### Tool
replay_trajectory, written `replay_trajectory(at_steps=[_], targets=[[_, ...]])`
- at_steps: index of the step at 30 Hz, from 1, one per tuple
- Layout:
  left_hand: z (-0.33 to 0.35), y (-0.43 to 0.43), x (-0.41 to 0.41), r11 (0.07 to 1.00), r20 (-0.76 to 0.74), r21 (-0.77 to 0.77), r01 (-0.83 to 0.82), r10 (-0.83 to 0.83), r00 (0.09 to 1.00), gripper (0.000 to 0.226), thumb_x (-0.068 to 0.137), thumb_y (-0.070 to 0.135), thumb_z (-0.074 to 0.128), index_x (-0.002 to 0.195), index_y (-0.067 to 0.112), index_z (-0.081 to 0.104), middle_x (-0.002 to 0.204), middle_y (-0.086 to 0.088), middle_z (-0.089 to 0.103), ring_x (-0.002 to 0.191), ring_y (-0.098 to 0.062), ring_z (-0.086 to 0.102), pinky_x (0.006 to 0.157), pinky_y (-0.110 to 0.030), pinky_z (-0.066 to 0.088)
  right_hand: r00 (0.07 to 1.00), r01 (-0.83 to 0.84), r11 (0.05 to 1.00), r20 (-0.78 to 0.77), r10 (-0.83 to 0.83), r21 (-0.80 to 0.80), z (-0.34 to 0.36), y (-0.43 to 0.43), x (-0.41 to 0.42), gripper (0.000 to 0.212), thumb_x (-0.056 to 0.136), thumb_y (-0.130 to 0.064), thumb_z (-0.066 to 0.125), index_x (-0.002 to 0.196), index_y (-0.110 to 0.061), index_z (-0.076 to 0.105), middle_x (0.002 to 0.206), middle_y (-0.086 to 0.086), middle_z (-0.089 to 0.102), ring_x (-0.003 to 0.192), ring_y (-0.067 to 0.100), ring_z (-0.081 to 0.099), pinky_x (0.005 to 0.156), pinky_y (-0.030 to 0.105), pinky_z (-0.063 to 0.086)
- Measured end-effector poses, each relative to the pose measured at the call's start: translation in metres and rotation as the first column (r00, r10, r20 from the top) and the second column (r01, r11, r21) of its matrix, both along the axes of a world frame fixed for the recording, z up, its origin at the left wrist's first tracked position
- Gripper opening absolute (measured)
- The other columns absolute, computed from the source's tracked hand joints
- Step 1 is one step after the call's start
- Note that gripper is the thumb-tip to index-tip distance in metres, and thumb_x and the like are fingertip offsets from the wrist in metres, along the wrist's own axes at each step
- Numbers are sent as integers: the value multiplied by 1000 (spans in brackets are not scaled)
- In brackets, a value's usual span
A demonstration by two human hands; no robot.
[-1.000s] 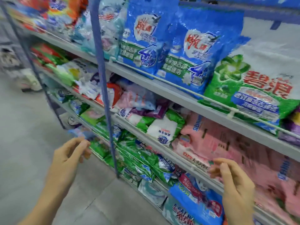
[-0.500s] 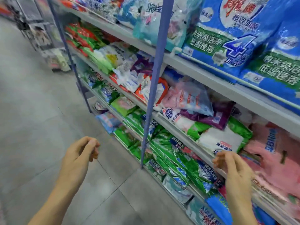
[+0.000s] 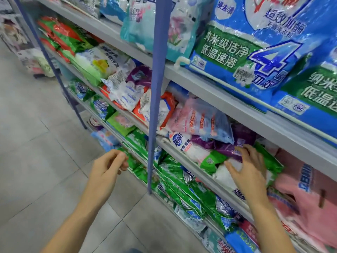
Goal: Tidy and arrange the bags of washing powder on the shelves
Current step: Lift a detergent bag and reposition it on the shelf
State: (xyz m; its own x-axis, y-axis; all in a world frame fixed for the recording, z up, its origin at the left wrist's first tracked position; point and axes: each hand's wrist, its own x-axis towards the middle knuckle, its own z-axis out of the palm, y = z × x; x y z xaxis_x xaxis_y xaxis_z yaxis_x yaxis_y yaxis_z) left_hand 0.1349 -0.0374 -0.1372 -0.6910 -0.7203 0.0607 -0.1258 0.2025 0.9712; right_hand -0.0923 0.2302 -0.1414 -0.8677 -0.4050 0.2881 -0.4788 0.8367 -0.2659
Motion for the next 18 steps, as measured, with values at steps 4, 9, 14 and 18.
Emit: replay_trajectory(at_steps=[4,9,14,18], targets=[[4,7,-51,971,35,-139,192,-189,981,14,93,30,52,86,27,64,83,10,67,77,-4,60,67,-17,47,991,-14,999,-134,21,53,-11,6,-13,49,66,-10,83,111,-4,65,122,17,60,107,42,55,86,53,47],[14,20,-133,672,228,-543,503,-458,859,45,94,38,48,134,17,50,138,-2,48,127,-14,40,107,-30,28,961,-37,999,-272,46,39,-3,3,-20,39,64,-4,84,101,1,71,108,19,68,92,40,66,77,53,52],[14,24,-214,172,505,-791,587,-357,786,63,96,33,48,151,29,18,158,-9,15,146,-29,6,116,-45,-2,880,-138,986,-446,164,89,18,-1,-24,35,93,-21,53,78,1,75,82,15,73,72,31,71,63,33,56],[2,12,-233,-19,428,-883,469,-440,789,64,78,27,72,137,23,49,139,-15,51,133,-39,39,110,-60,21,918,36,995,-396,6,98,35,-5,-10,9,70,-3,75,79,-5,73,80,10,73,72,27,70,57,36,58]])
